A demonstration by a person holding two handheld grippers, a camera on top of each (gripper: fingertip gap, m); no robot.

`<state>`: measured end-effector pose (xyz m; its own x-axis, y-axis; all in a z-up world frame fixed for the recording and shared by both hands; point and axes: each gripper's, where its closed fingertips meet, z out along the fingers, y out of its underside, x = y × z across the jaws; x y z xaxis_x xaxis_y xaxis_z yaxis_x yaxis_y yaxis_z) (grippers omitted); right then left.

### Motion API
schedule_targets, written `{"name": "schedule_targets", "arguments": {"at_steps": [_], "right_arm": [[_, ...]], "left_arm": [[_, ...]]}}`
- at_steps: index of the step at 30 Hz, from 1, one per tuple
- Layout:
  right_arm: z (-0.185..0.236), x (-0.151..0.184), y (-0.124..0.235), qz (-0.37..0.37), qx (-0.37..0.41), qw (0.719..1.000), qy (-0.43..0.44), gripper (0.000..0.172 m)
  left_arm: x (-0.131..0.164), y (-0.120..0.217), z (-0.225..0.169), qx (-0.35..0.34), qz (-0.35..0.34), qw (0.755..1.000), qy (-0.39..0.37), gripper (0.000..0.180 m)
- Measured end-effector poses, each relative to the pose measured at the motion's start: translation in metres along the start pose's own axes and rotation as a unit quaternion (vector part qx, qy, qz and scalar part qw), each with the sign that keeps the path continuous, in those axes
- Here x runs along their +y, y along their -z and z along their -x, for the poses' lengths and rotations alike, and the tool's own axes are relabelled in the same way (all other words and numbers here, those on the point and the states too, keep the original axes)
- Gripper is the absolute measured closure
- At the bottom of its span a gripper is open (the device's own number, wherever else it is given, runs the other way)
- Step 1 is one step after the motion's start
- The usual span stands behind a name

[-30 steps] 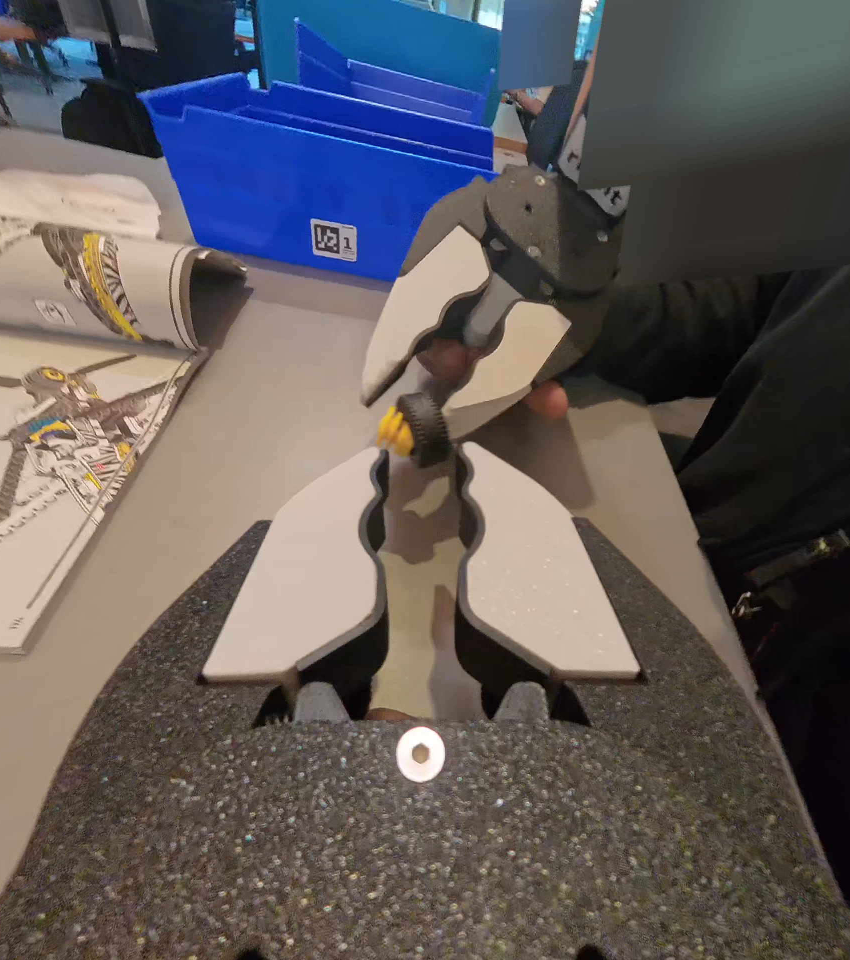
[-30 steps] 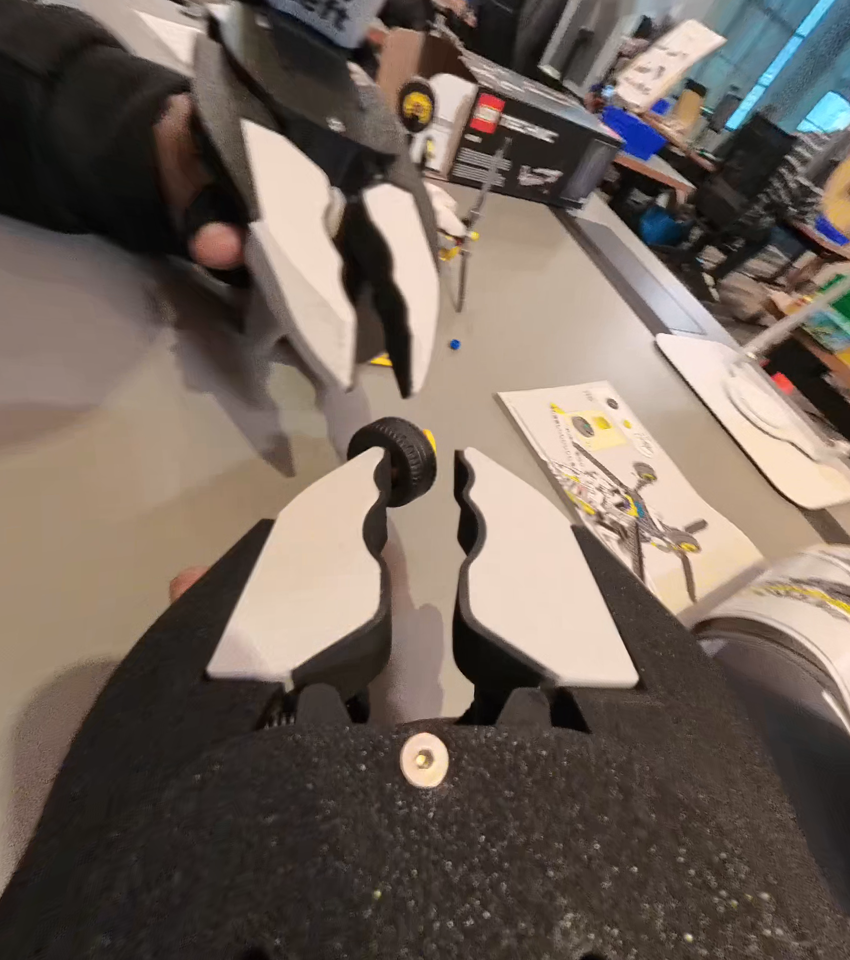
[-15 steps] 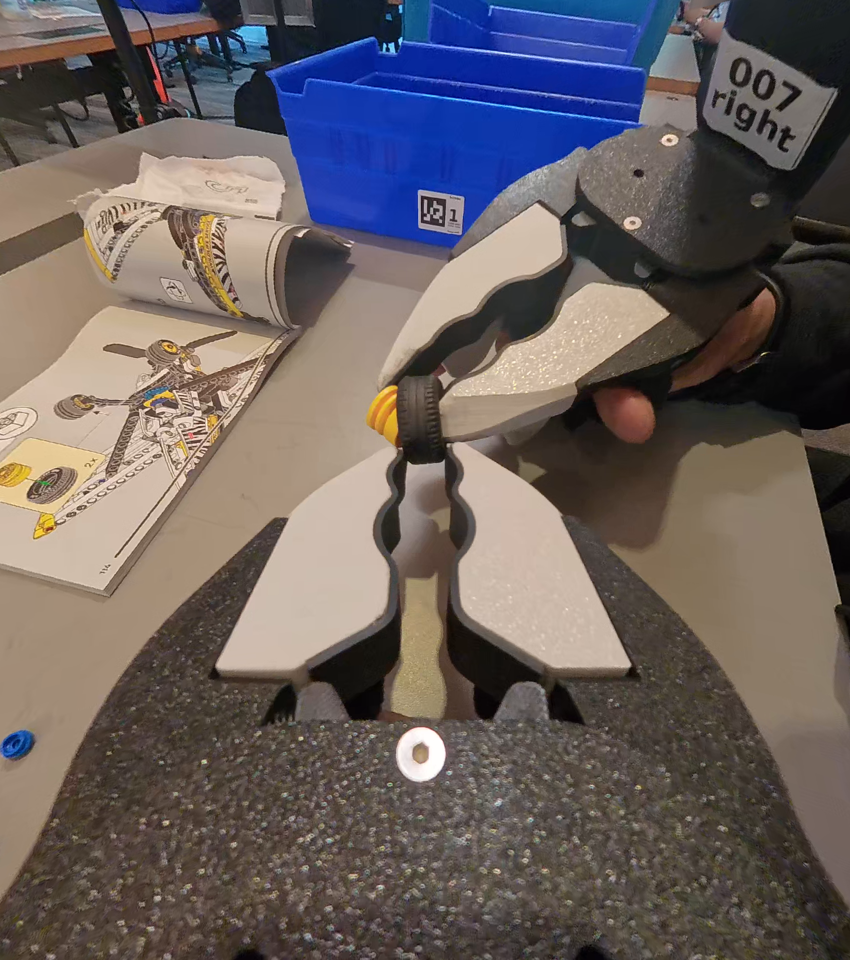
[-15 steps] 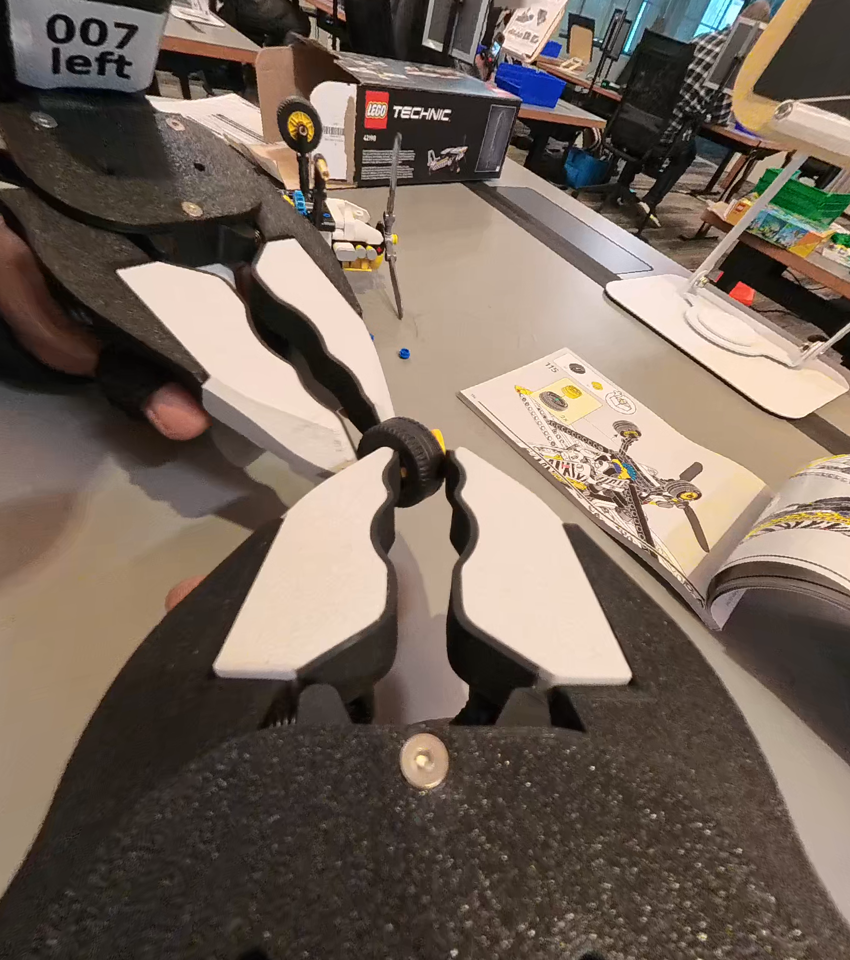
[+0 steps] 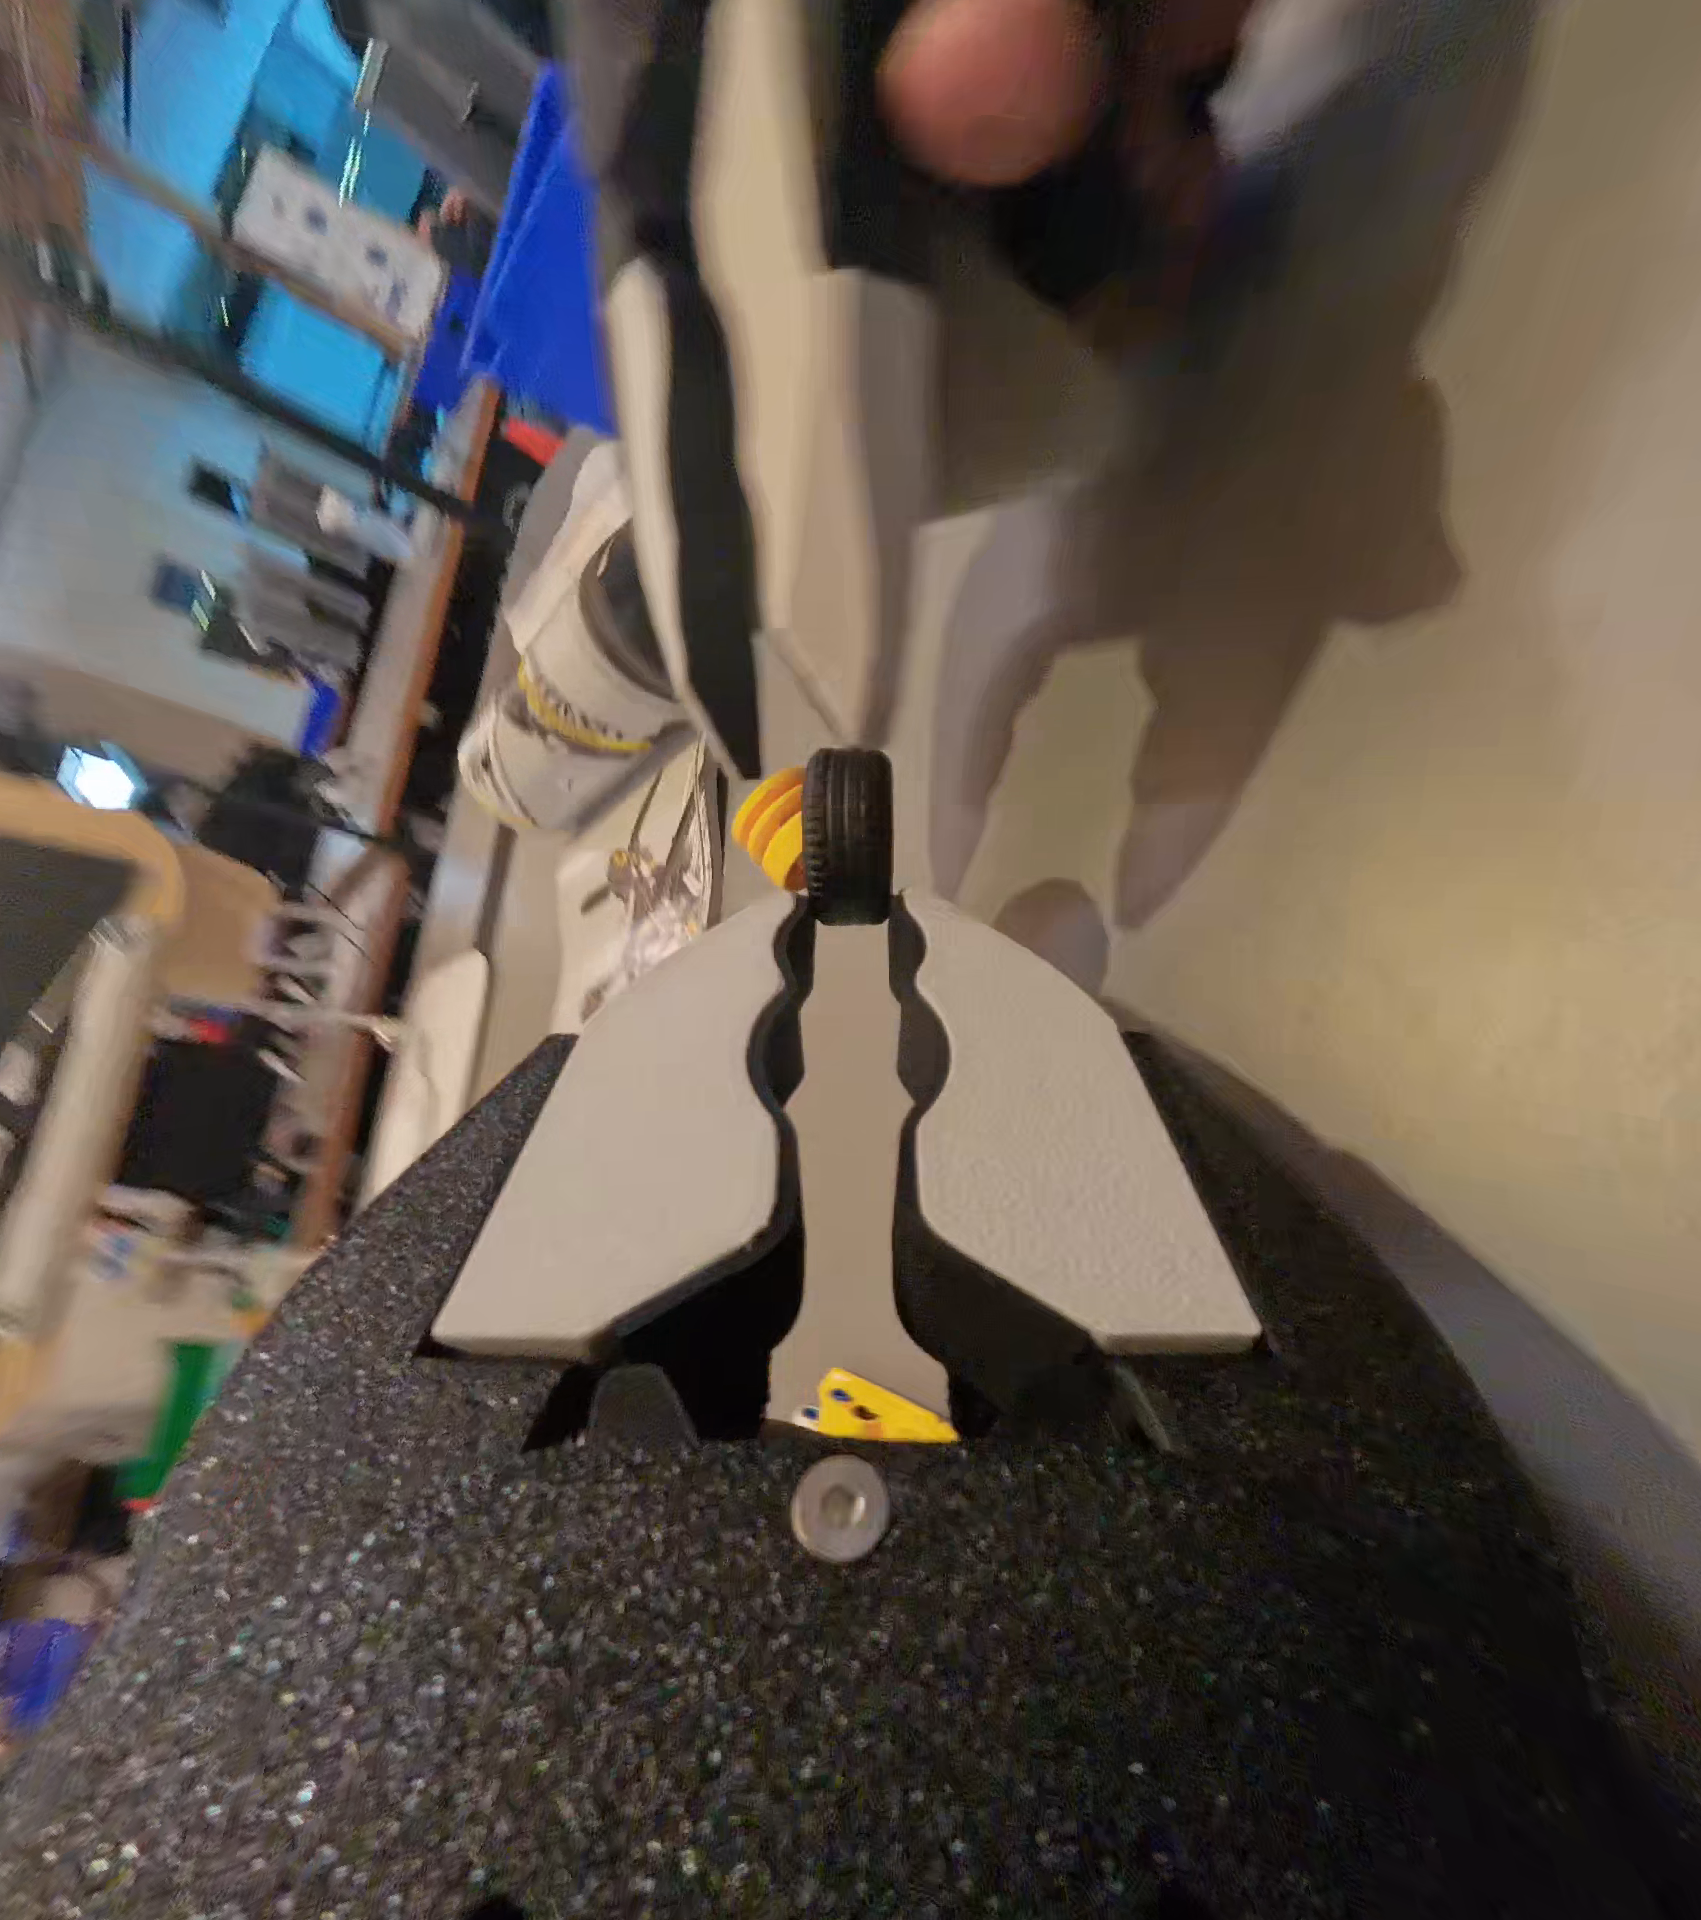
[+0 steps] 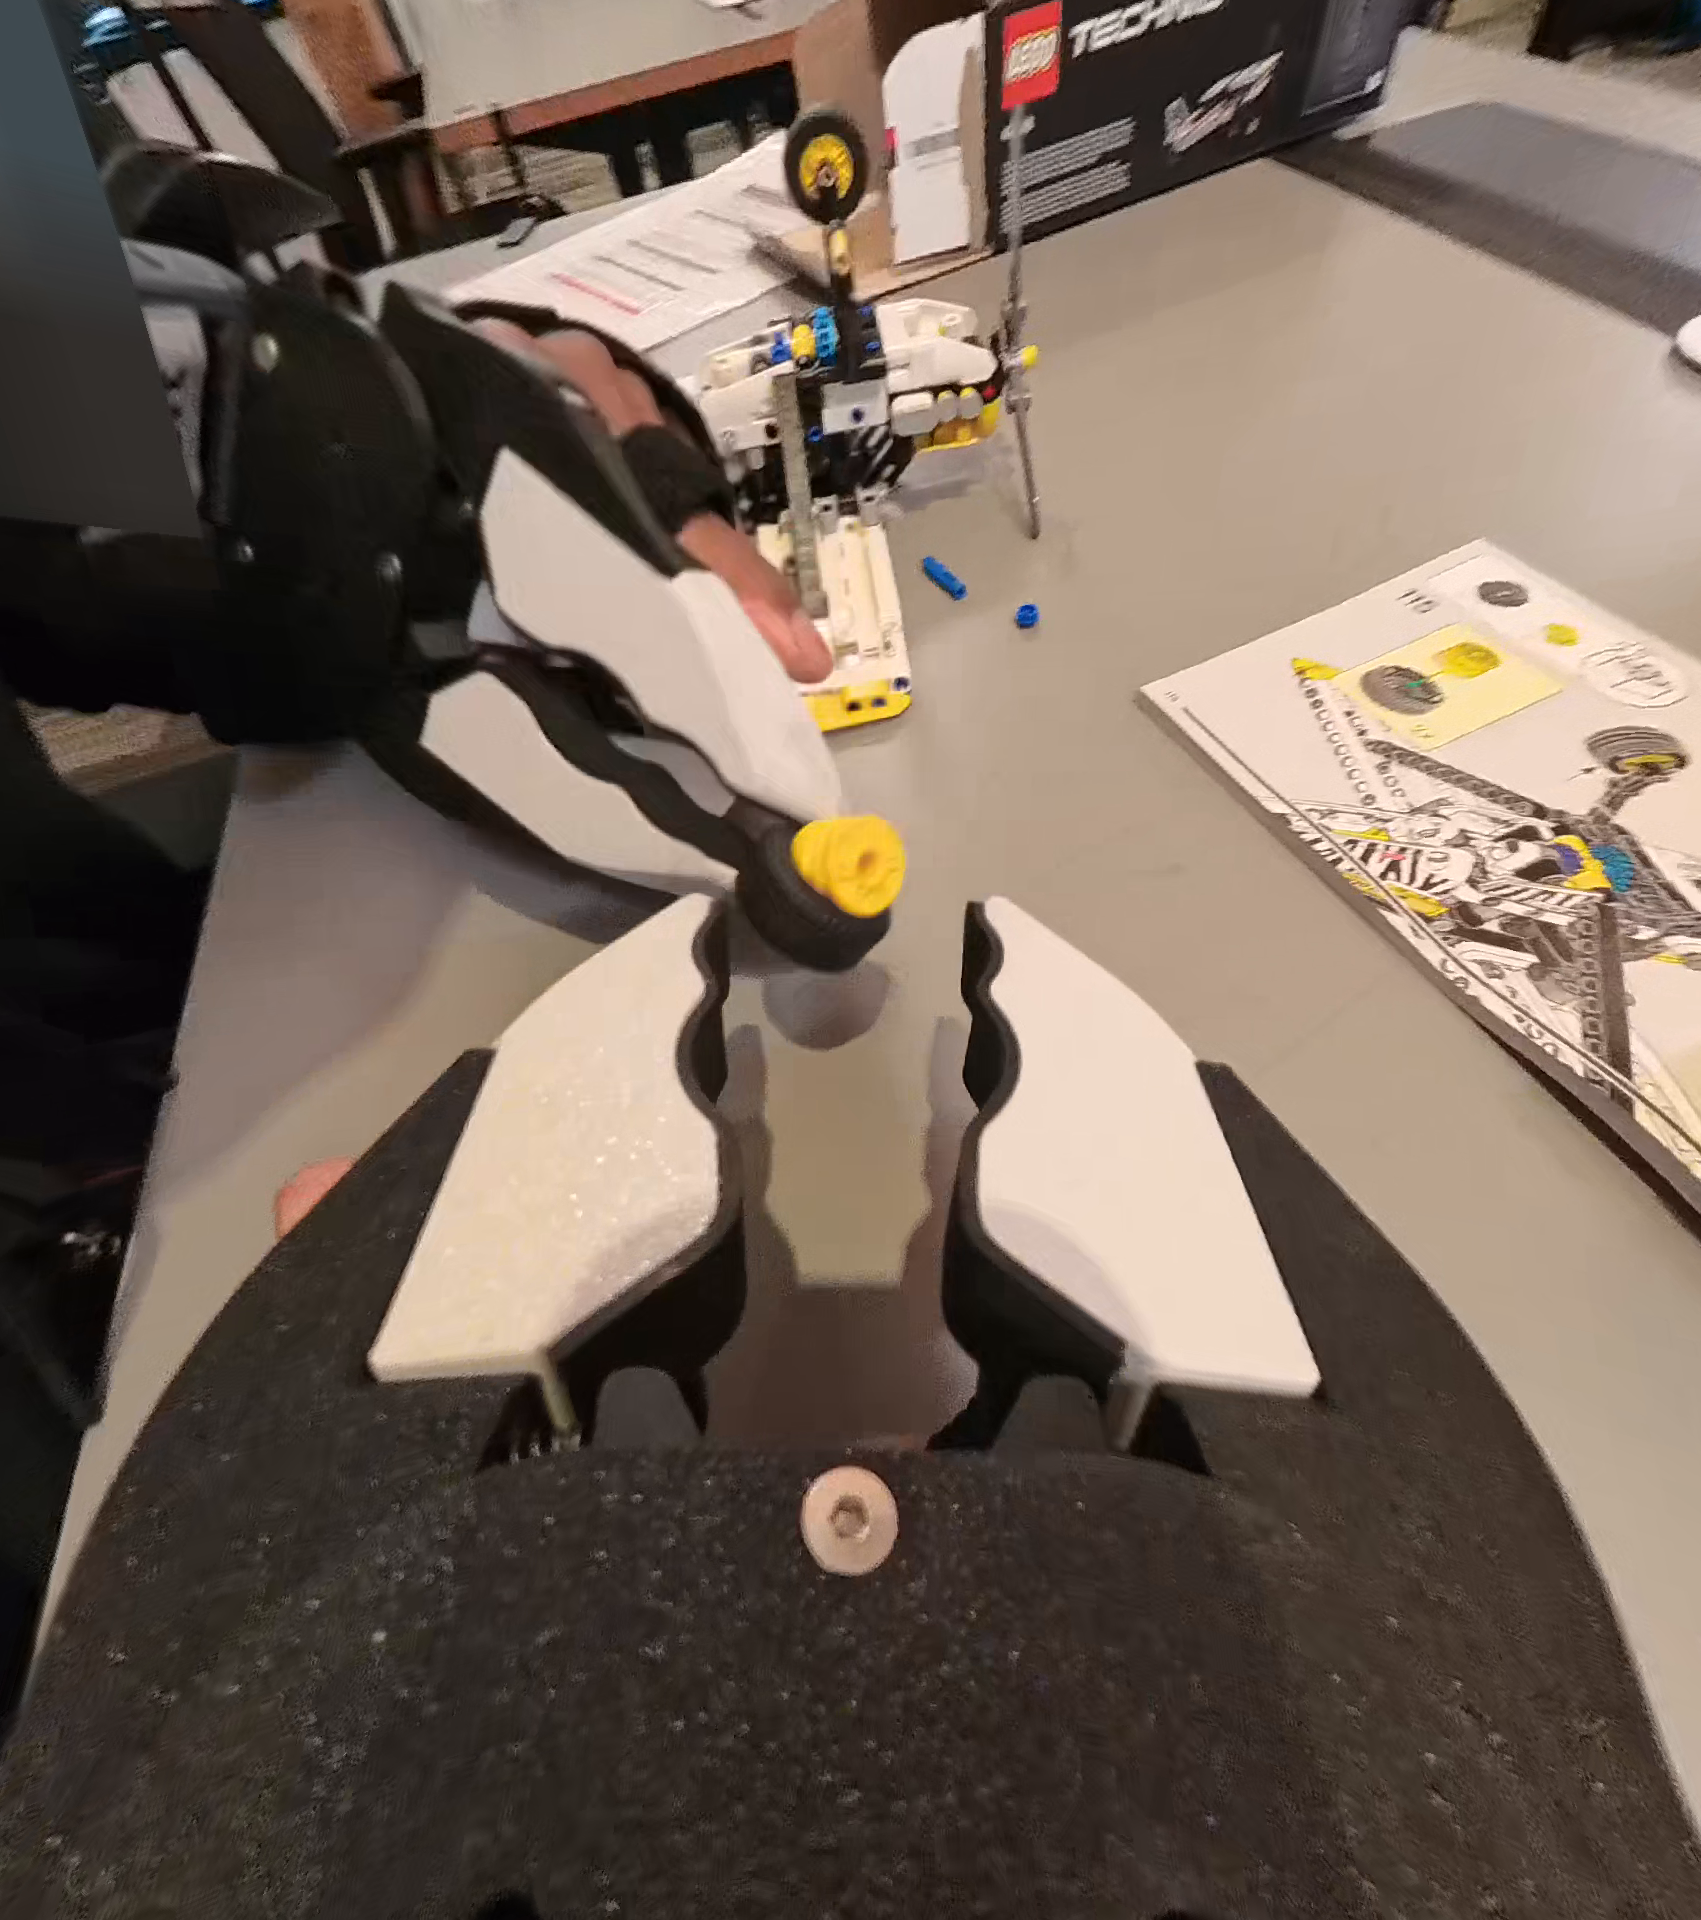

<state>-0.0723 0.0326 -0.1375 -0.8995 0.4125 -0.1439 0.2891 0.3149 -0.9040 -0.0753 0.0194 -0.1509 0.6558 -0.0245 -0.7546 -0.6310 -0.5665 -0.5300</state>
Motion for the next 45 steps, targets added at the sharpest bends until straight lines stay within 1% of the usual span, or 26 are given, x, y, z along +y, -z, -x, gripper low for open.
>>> {"name": "schedule_targets", "arguments": {"at_steps": [1, 3, 5, 8, 10, 18, 21, 24, 29, 33, 36, 38, 40, 41, 43, 45], "right_arm": [[0.002, 0.001, 0.0, 0.005, -0.017, 1.0, 0.002, 0.131], [0.008, 0.004, -0.002, 0.016, -0.052, 0.999, 0.002, 0.132], [0.015, 0.009, -0.005, 0.032, -0.081, 0.996, 0.002, 0.136], [0.023, 0.017, -0.01, 0.056, -0.104, 0.993, 0.01, 0.137], [0.026, 0.019, -0.01, 0.062, -0.111, 0.992, 0.019, 0.144], [0.027, 0.019, -0.008, 0.055, -0.125, 0.991, 0.002, 0.146], [0.025, 0.016, -0.006, 0.044, -0.133, 0.99, -0.018, 0.154], [0.028, 0.018, -0.005, 0.049, -0.139, 0.989, -0.027, 0.154], [0.029, 0.02, -0.004, 0.053, -0.124, 0.991, -0.021, 0.153], [0.024, 0.011, 0.005, 0.023, -0.077, 0.997, -0.015, 0.153], [0.02, -0.009, 0.031, -0.028, -0.037, 0.999, -0.025, 0.154], [0.016, -0.015, 0.055, -0.029, 0.026, 0.999, -0.002, 0.153], [0.007, -0.019, 0.089, -0.01, 0.116, 0.993, 0.037, 0.153], [0.0, -0.023, 0.113, -0.004, 0.168, 0.984, 0.054, 0.153], [-0.02, -0.029, 0.169, 0.008, 0.273, 0.959, 0.074, 0.153], [-0.045, -0.024, 0.23, 0.024, 0.365, 0.928, 0.071, 0.153]], "left_arm": [[-0.001, 0.0, -0.005, 0.0, -0.002, 0.999, -0.048, 0.166], [-0.003, 0.0, -0.012, 0.0, -0.001, 0.994, -0.106, 0.166], [-0.006, 0.001, -0.014, -0.009, -0.009, 0.99, -0.143, 0.166], [-0.01, 0.003, -0.018, -0.013, -0.016, 0.982, -0.19, 0.166], [-0.009, 0.003, -0.02, -0.018, -0.014, 0.977, -0.213, 0.166], [-0.011, 0.003, -0.021, -0.028, -0.015, 0.968, -0.25, 0.166], [-0.011, 0.003, -0.023, -0.026, -0.018, 0.966, -0.258, 0.166], [-0.013, 0.003, -0.023, -0.028, -0.019, 0.964, -0.264, 0.166], [-0.016, 0.002, -0.022, -0.036, -0.021, 0.963, -0.266, 0.166], [-0.016, 0.001, -0.021, -0.03, -0.016, 0.969, -0.246, 0.166], [-0.015, 0.0, -0.02, -0.037, -0.013, 0.971, -0.237, 0.166], [-0.024, -0.001, -0.013, -0.047, -0.024, 0.978, -0.2, 0.166], [-0.03, -0.006, -0.009, -0.032, -0.02, 0.987, -0.158, 0.166], [-0.035, -0.01, -0.005, -0.03, -0.018, 0.99, -0.136, 0.166], [-0.052, -0.02, 0.004, -0.016, -0.025, 0.996, -0.089, 0.166], [-0.078, -0.034, 0.013, 0.009, -0.042, 0.999, -0.033, 0.166]]}}
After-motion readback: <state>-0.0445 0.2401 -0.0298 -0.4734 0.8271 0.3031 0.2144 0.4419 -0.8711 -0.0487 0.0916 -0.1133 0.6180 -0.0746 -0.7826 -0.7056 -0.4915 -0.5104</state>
